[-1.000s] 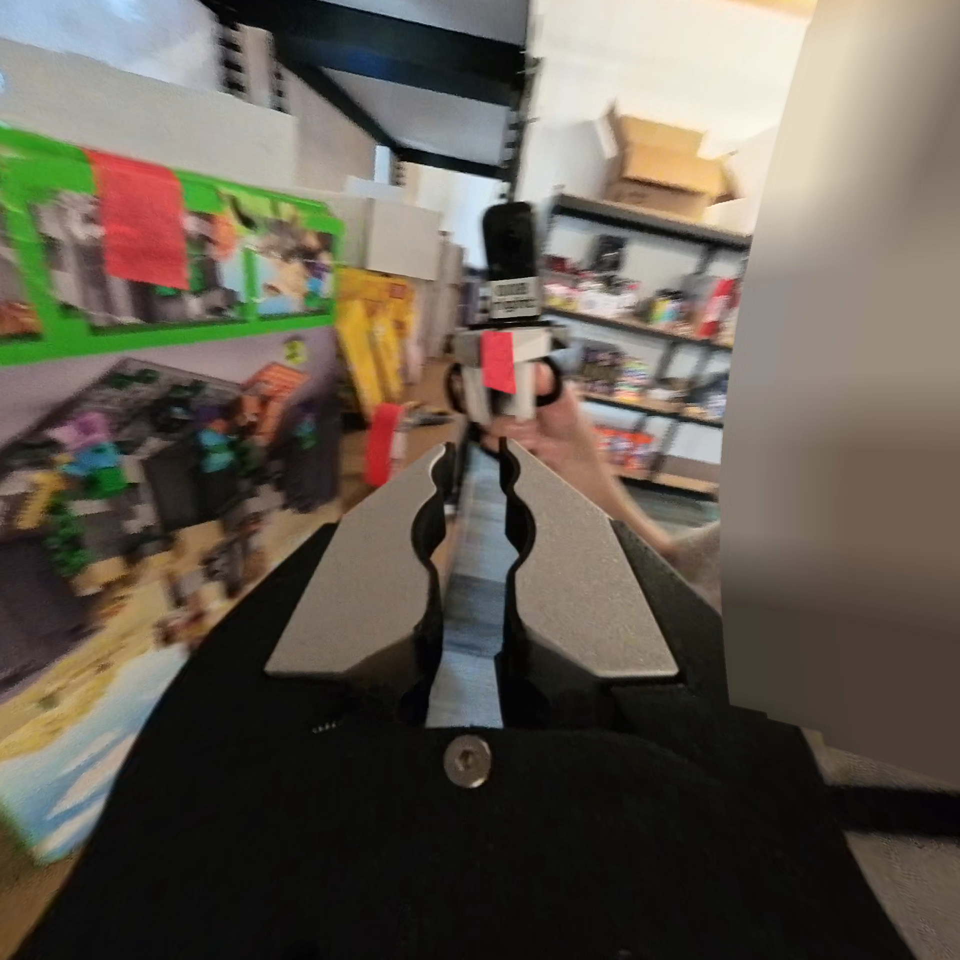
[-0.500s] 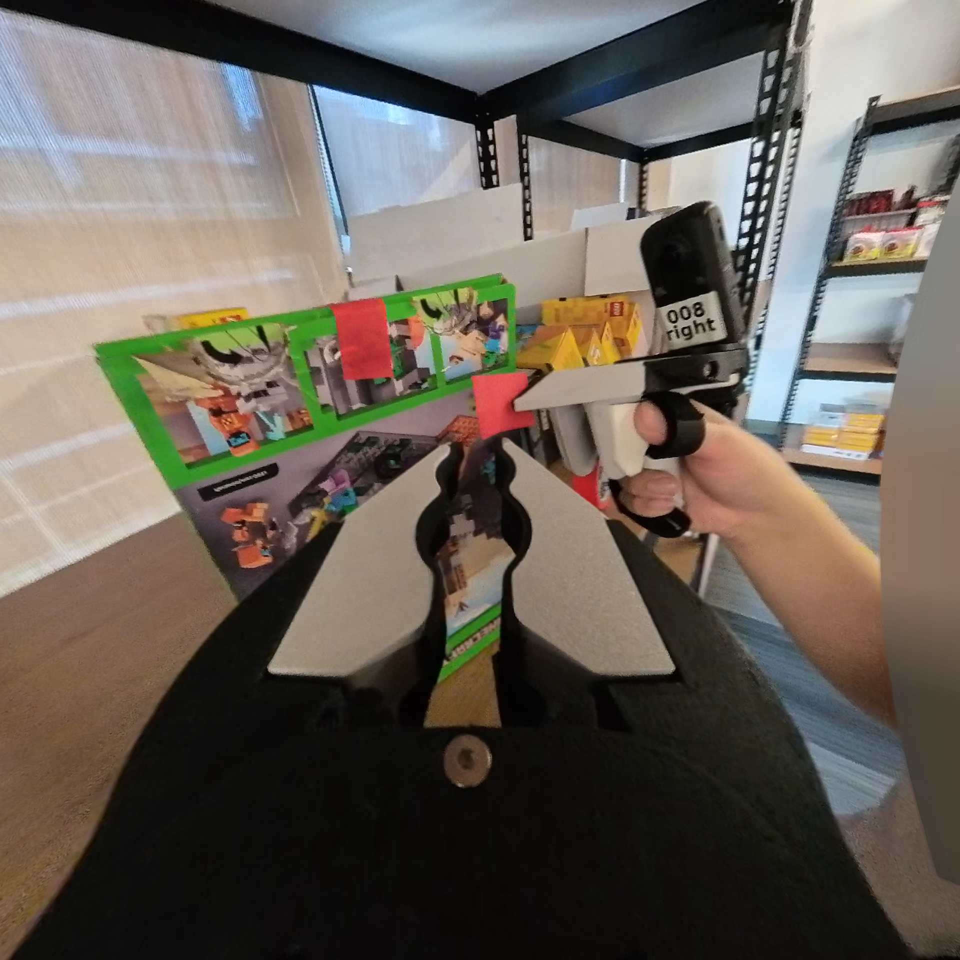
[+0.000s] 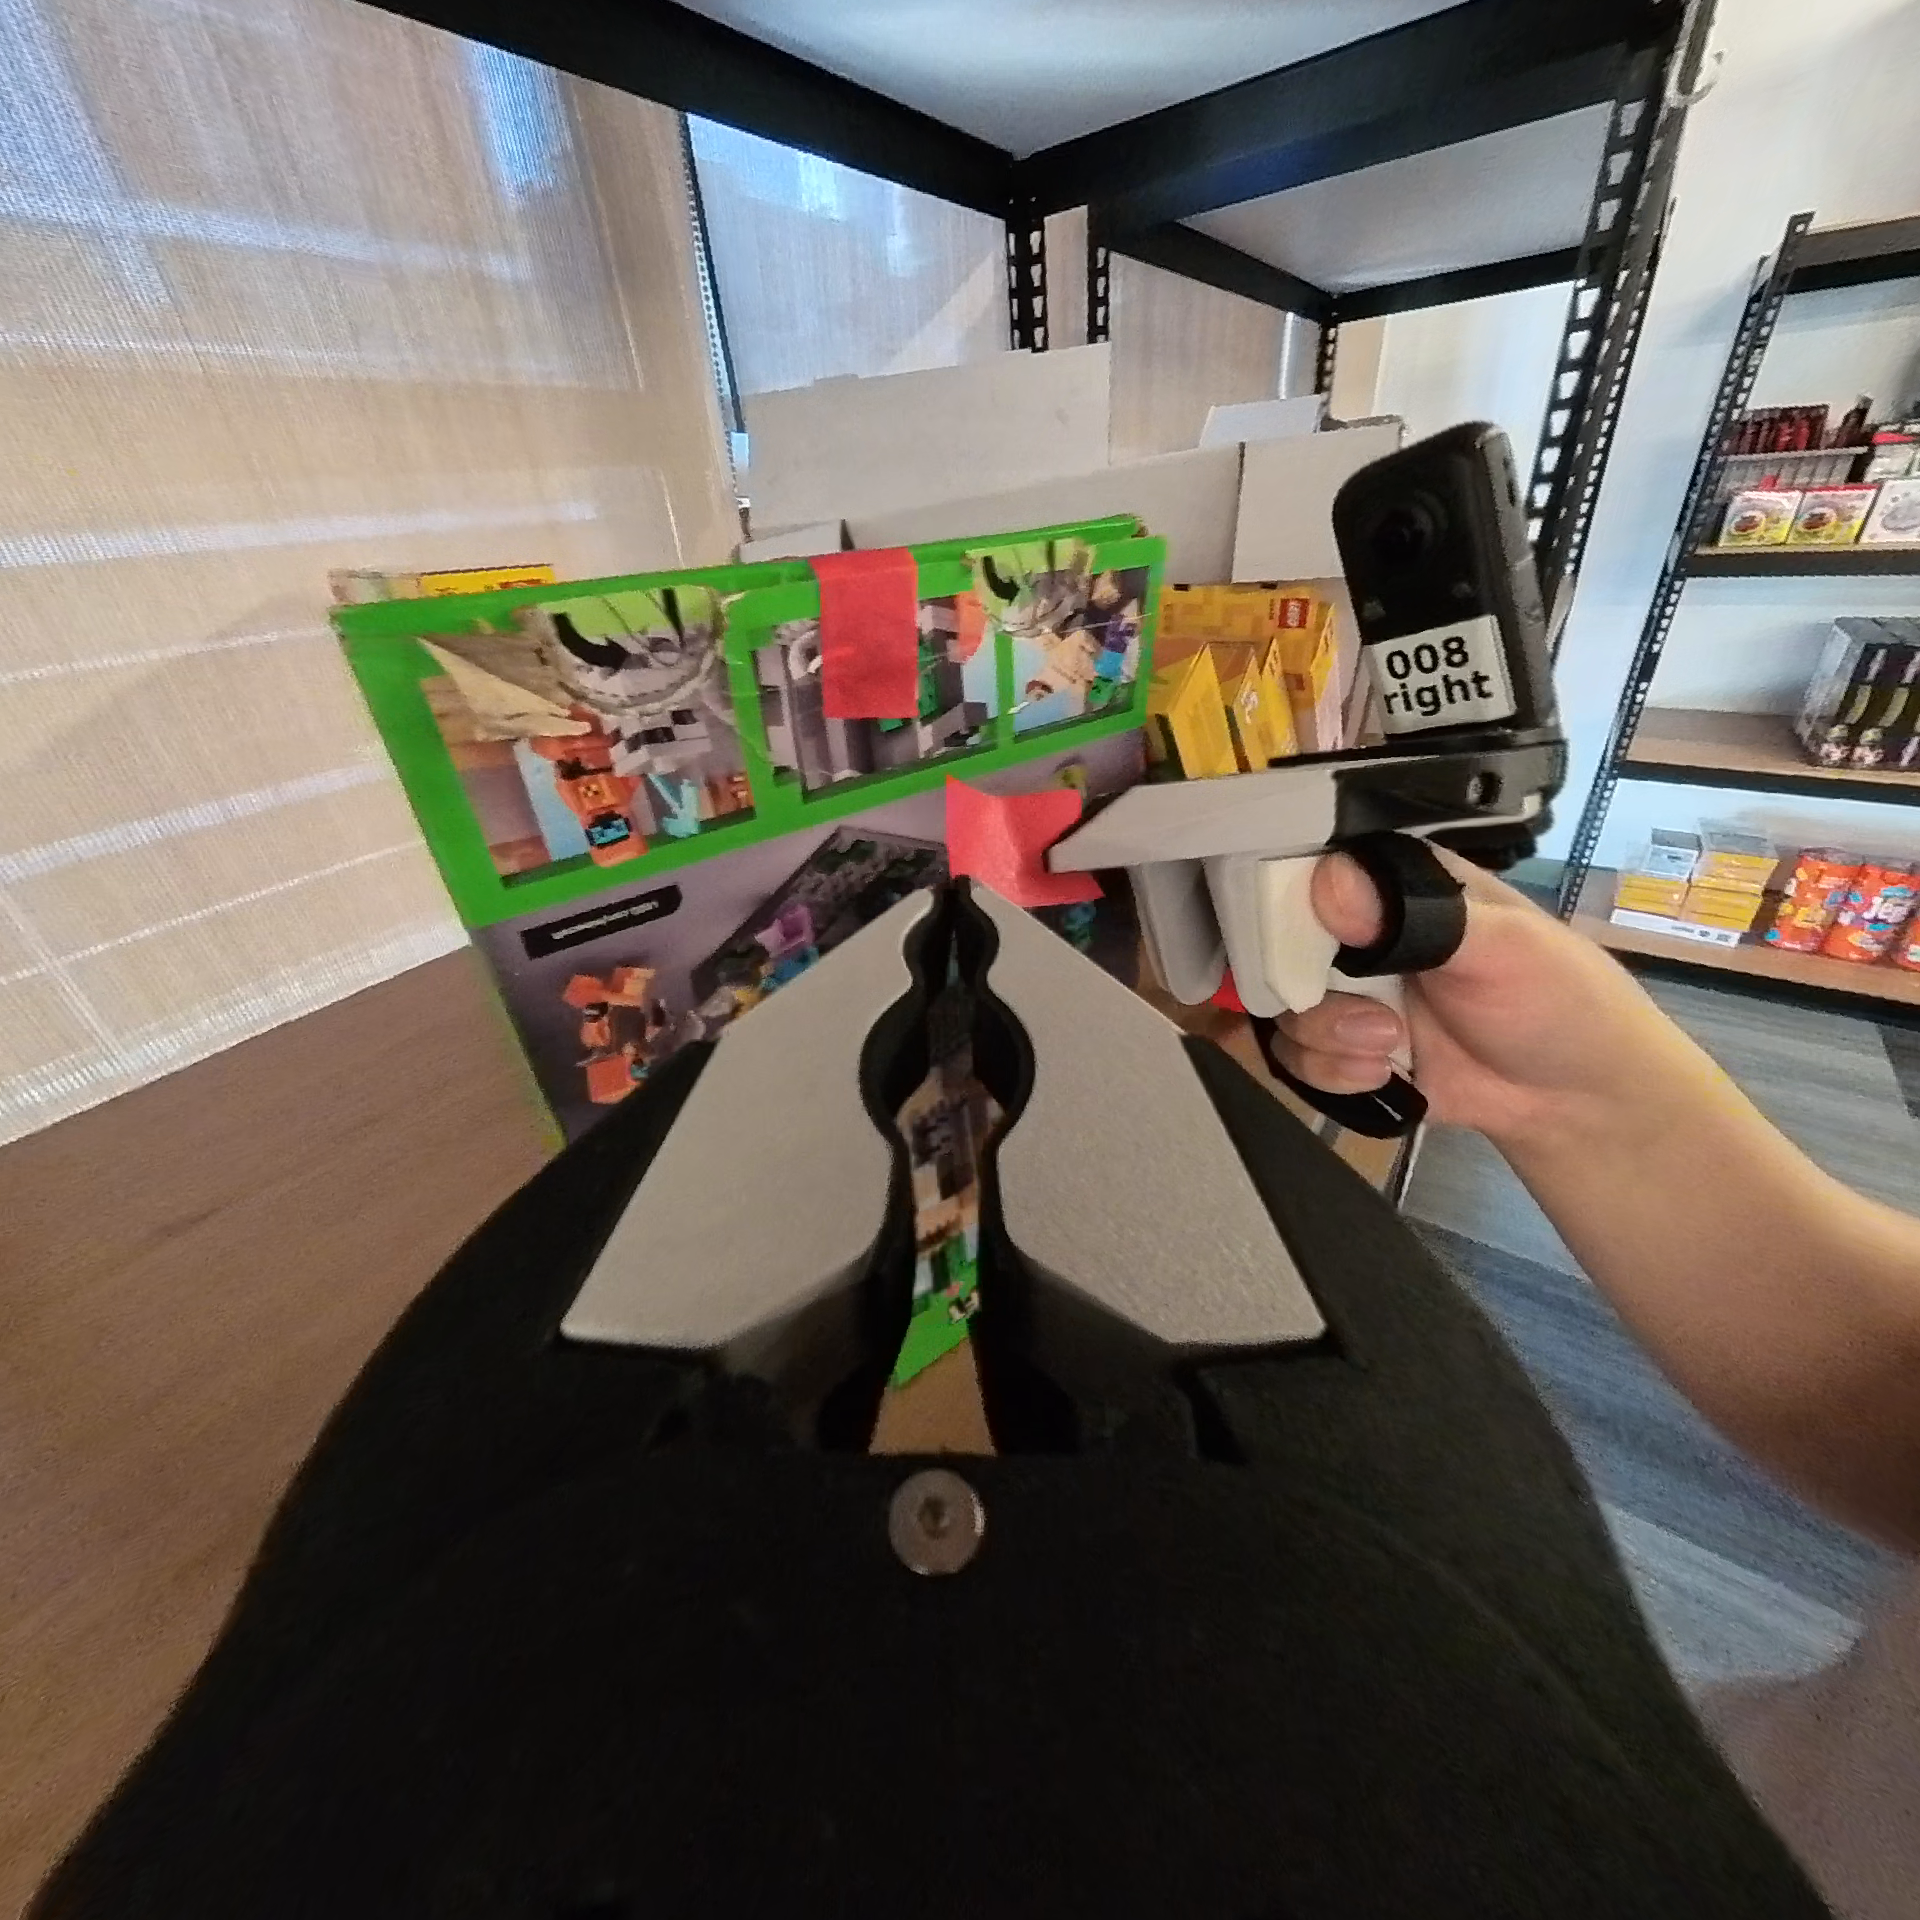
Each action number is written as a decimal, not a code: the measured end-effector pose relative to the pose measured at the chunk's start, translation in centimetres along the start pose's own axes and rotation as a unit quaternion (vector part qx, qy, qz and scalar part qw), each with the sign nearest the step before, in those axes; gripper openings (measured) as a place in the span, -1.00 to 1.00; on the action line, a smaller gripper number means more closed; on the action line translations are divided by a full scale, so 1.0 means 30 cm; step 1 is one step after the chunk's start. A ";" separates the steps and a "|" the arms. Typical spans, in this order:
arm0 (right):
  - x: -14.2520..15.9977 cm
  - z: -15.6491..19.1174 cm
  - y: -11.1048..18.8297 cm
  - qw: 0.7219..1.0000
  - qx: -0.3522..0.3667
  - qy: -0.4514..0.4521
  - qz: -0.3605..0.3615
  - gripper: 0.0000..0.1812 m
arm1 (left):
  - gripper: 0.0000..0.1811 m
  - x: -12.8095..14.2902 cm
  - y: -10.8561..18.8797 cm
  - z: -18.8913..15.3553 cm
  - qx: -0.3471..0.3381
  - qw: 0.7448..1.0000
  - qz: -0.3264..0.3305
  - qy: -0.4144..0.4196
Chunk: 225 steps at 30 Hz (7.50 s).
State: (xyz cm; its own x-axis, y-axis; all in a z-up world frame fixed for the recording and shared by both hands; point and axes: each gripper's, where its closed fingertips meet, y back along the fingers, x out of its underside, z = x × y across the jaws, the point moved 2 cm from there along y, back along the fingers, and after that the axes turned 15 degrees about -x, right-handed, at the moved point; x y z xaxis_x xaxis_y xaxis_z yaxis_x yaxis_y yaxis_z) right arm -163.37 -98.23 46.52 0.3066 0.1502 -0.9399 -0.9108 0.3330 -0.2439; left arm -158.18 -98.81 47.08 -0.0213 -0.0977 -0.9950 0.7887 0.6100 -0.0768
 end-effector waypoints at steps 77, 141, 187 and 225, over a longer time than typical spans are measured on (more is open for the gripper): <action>-0.090 -0.009 0.001 0.942 0.219 0.252 0.044 -0.38 | -1.00 -0.021 -0.099 0.100 -0.066 0.996 0.011 -0.055; -0.213 -0.203 -0.135 0.811 0.018 0.183 0.555 -0.07 | -1.00 -0.036 -0.107 0.104 0.037 0.998 0.032 0.029; -0.201 -0.217 -0.183 0.811 0.077 0.235 0.531 -0.31 | -0.87 -0.046 -0.112 0.111 -0.012 0.999 0.030 0.012; -0.205 -0.215 -0.182 0.819 0.078 0.229 0.521 -0.34 | -0.31 -0.023 -0.133 0.250 -0.082 0.991 -0.065 0.088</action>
State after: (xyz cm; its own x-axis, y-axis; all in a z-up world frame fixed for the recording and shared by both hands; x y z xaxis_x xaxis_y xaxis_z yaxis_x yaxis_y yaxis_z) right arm -162.07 -106.96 52.08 -0.7819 0.0756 -0.6188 -0.5553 0.3665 0.7465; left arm -156.70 -107.08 48.55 -0.2333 -0.0543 -0.9709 0.6623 0.7222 -0.1996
